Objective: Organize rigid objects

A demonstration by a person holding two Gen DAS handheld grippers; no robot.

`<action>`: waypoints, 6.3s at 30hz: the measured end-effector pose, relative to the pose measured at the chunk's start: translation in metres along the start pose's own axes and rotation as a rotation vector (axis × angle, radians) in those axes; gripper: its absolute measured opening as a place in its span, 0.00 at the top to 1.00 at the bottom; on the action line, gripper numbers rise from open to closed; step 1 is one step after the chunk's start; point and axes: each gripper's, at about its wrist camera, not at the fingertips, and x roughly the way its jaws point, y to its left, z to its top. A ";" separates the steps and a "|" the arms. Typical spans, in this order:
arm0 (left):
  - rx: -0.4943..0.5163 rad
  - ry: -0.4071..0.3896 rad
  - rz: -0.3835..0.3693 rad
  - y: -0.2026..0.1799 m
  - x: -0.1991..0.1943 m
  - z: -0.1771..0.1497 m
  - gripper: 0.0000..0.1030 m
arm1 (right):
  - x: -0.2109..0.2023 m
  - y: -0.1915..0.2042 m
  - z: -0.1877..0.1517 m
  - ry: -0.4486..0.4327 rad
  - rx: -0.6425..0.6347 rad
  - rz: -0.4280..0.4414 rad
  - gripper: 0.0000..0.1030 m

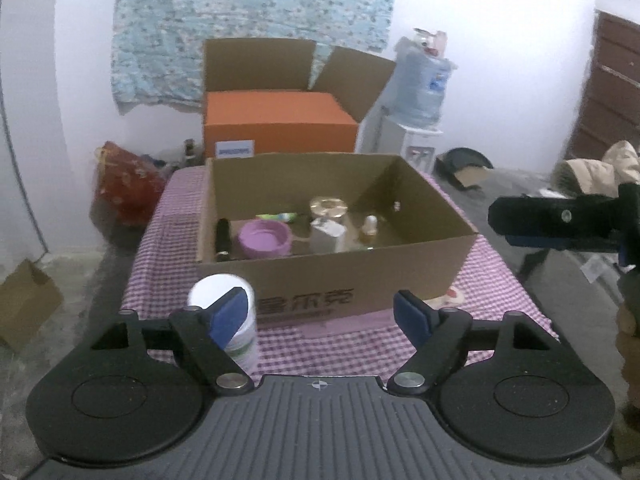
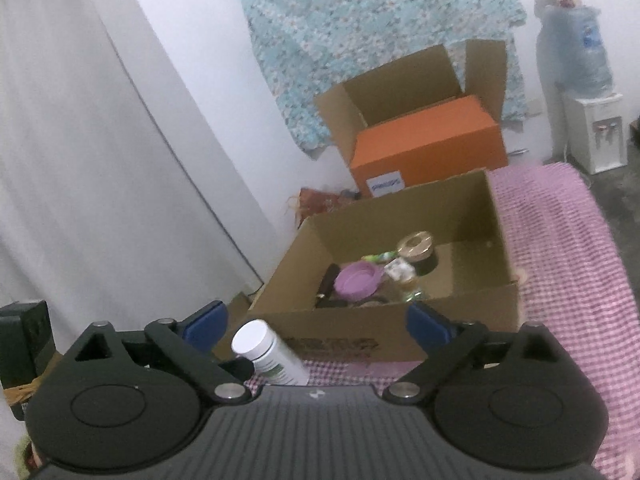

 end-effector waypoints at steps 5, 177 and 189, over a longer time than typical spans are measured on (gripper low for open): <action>-0.024 0.002 0.033 0.016 0.001 -0.006 0.21 | 0.022 0.019 -0.008 0.058 -0.017 0.022 0.02; 0.052 0.039 0.195 -0.030 0.049 0.028 0.00 | 0.000 -0.016 -0.006 0.023 -0.010 -0.359 0.00; 0.008 0.076 0.280 -0.011 0.058 0.030 0.00 | 0.056 -0.006 -0.004 0.052 -0.099 -0.406 0.00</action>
